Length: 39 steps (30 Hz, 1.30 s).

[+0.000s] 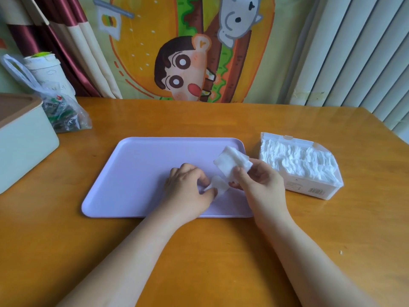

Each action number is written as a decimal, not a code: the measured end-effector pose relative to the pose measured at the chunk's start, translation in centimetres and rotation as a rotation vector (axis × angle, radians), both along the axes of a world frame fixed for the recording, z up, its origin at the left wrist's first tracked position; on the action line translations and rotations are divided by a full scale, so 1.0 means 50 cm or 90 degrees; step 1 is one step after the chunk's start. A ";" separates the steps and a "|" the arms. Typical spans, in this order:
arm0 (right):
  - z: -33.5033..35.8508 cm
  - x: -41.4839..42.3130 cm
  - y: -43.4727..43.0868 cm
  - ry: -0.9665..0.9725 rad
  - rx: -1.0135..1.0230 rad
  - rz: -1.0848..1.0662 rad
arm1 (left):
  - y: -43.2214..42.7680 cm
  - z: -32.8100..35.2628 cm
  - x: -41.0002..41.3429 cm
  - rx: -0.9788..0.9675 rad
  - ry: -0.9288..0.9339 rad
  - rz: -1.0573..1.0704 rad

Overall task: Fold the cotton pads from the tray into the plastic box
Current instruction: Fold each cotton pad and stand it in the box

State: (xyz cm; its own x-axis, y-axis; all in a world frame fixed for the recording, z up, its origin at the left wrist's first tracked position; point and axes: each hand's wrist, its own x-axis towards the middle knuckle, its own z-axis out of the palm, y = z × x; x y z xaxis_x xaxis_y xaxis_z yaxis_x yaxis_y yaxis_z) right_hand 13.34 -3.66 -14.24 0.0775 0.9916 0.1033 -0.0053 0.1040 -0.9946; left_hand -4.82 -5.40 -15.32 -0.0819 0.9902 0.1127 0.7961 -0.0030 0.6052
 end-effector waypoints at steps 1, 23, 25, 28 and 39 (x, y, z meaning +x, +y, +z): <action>-0.001 0.001 0.001 0.005 -0.004 -0.003 | -0.002 0.002 -0.004 -0.002 -0.029 0.000; 0.000 0.010 0.003 -0.001 -0.014 0.180 | -0.014 0.036 -0.030 -0.044 -0.571 -0.106; -0.003 0.012 0.004 0.008 -0.007 0.202 | -0.013 0.032 -0.026 -0.033 -0.558 -0.089; -0.006 0.012 0.005 0.012 -0.012 0.234 | -0.009 0.025 -0.024 -0.023 -0.539 -0.073; 0.001 0.014 0.004 -0.051 0.004 0.264 | -0.010 0.025 -0.024 -0.004 -0.543 -0.074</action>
